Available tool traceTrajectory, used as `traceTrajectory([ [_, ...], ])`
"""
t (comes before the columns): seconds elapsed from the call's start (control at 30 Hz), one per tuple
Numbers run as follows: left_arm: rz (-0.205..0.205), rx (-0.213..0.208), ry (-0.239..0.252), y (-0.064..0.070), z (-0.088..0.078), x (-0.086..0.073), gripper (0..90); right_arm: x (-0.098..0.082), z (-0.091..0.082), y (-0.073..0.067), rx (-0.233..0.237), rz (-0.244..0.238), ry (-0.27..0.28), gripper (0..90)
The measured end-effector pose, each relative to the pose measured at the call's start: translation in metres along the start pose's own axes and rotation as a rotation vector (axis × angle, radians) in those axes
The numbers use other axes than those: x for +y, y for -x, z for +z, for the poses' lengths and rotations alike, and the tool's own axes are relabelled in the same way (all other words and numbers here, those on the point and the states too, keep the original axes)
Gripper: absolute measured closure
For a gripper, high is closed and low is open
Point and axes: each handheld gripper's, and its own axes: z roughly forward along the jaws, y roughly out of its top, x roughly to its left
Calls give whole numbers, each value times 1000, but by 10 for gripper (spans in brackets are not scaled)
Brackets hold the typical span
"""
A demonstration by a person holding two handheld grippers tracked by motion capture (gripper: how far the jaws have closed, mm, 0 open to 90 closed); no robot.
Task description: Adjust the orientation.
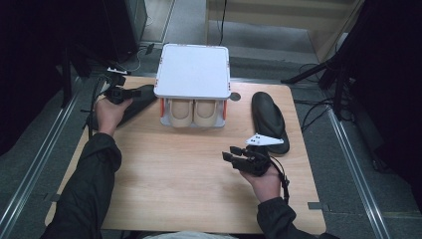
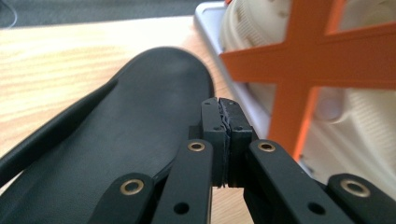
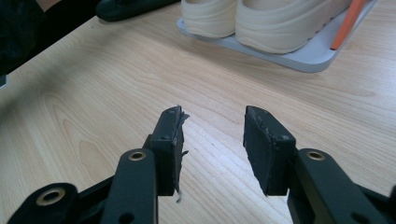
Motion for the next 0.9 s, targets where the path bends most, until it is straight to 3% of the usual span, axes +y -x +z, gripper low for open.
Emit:
traceTrajectory([
  [0.13, -28, 4, -1, -5, 9, -2, 900, 0, -3, 0, -15, -10, 11, 588],
  [0.47, -48, 52, -18, -17, 23, -10, 900, -2, -3, 2, -18, -4, 7, 588],
  [0.57, -70, 42, -31, -21, 26, -13, 900, -2, -4, 3, -19, 0, 3, 587],
  [0.9, -59, 46, -72, -20, 23, -15, 900, 0, -6, 4, -22, 5, 12, 588],
])
